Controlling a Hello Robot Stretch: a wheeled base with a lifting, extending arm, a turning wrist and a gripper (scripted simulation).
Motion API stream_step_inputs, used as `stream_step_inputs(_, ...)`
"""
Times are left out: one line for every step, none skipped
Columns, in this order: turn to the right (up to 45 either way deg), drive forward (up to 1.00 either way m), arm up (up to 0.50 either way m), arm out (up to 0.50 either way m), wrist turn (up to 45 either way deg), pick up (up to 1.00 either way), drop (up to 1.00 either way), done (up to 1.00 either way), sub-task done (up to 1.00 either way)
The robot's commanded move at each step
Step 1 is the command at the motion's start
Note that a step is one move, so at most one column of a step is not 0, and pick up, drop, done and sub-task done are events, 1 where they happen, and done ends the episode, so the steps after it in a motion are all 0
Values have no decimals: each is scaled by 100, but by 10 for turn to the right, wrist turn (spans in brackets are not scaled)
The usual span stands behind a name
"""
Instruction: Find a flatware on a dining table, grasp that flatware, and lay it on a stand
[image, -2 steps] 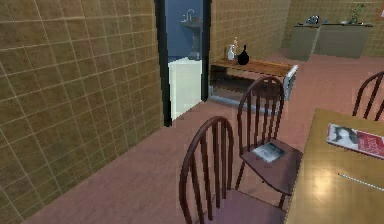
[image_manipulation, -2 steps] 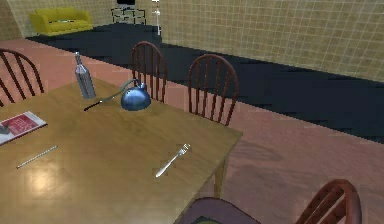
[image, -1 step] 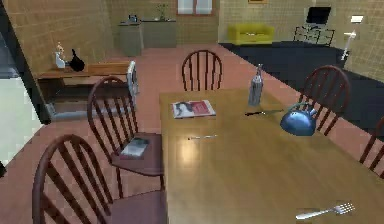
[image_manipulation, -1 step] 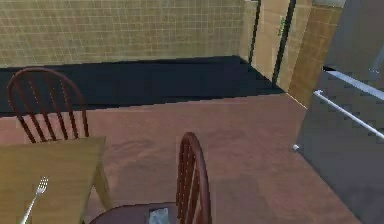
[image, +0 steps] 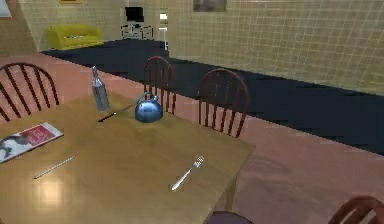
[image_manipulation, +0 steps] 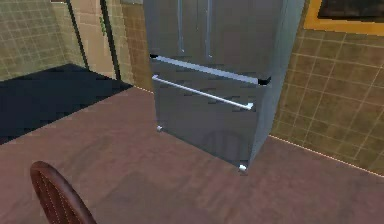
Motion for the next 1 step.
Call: stream_step_inputs(390, 0, 0, 0, 0, 0, 0, 0, 0)
